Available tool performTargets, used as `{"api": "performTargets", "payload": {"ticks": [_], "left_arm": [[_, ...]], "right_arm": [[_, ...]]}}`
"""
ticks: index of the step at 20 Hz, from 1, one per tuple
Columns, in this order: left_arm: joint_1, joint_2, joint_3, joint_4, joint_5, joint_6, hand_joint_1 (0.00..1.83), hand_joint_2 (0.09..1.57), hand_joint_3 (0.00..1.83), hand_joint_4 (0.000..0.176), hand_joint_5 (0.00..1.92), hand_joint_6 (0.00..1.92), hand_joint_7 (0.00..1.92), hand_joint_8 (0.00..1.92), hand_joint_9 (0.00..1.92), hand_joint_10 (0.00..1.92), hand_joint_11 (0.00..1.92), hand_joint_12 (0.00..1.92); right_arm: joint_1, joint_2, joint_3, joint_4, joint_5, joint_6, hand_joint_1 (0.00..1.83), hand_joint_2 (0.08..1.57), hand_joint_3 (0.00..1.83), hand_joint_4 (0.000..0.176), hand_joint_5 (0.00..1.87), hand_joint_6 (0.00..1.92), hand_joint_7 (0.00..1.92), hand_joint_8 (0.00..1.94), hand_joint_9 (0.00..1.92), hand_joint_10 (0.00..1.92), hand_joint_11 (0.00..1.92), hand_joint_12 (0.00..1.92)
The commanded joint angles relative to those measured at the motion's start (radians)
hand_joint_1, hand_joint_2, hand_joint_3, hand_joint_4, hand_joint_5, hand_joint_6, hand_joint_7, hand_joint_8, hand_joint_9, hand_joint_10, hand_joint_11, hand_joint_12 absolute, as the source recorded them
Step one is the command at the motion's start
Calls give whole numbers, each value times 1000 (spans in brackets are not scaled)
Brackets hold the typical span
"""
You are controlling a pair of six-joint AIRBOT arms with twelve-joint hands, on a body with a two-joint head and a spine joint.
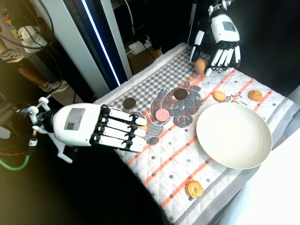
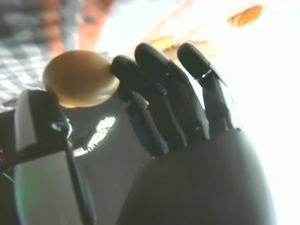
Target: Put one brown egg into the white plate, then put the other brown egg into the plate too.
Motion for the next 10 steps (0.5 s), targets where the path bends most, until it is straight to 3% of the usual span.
{"api": "performTargets", "payload": {"ticks": [1,4,5,6,8,10], "left_arm": [[-21,0,9,6,-117,-4,1286,1046,3,0,1350,15,1107,1012,865,849,223,1323],[-88,-53,58,13,-102,-4,1288,1024,3,0,1361,34,1187,843,923,692,199,1292],[-121,-79,84,15,-89,-4,1292,1030,0,0,1357,32,1172,884,938,697,188,1305],[-186,-128,133,18,-60,-4,1292,1031,0,0,1356,31,1168,894,940,699,186,1308],[-250,-180,197,17,-21,-4,1291,1034,0,0,1353,30,1154,915,924,695,166,1304],[-318,-269,312,-17,37,-4,1287,1028,0,0,1359,38,1179,859,977,719,237,1334]], "right_arm": [[10,-1,4,35,115,3,540,1210,0,71,547,2,608,3,551,4,479,25],[10,-3,6,35,115,3,564,1210,0,61,553,3,612,3,555,4,483,25],[10,-4,6,35,115,3,565,1211,0,56,555,3,613,3,558,5,488,27],[10,-5,8,35,115,3,565,1211,0,55,555,3,614,3,559,4,490,26],[10,-8,12,35,115,3,561,1212,0,37,556,3,619,4,569,8,501,30],[12,-15,18,34,115,3,560,1214,1,28,557,2,622,5,578,10,515,35]]}}
